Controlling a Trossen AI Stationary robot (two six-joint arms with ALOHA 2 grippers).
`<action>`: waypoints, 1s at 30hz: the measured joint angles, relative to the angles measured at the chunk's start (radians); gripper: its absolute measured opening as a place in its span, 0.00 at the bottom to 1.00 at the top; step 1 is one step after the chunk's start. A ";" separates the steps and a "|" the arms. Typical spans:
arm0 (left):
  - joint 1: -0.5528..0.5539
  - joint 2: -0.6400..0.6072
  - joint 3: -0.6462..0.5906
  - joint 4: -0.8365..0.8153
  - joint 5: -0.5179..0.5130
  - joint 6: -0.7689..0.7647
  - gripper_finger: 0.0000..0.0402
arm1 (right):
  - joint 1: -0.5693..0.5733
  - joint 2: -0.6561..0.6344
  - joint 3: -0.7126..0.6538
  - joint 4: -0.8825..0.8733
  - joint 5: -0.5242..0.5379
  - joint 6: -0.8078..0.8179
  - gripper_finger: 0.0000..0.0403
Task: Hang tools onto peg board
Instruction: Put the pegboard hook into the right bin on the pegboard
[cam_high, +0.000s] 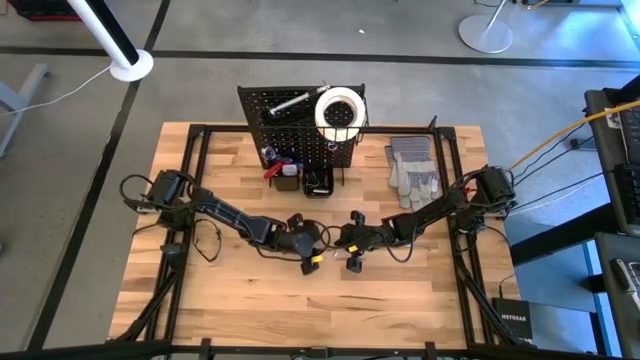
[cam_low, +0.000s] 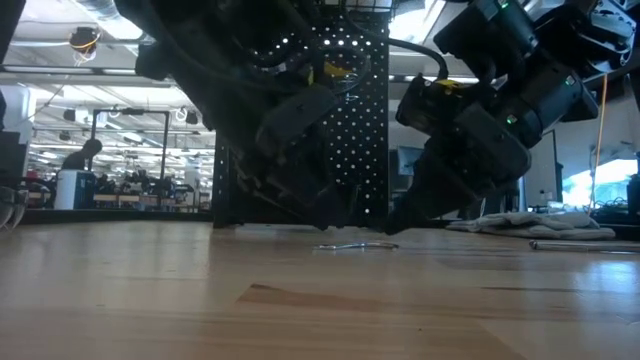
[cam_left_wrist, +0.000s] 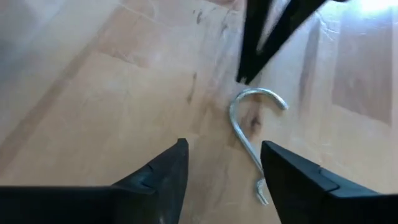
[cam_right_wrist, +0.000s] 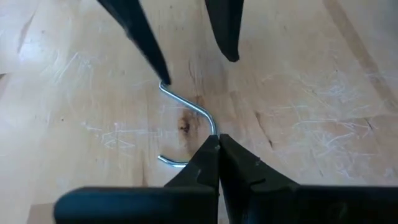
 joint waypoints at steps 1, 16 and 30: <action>0.003 0.000 0.000 0.002 0.003 0.000 0.48 | 0.000 0.000 0.000 -0.001 0.000 -0.002 0.02; 0.014 0.059 0.002 0.059 -0.005 0.049 0.45 | -0.001 -0.001 0.001 -0.006 0.014 -0.025 0.02; 0.019 0.112 0.004 0.141 -0.032 0.019 0.44 | -0.002 -0.001 0.001 -0.016 -0.012 -0.022 0.02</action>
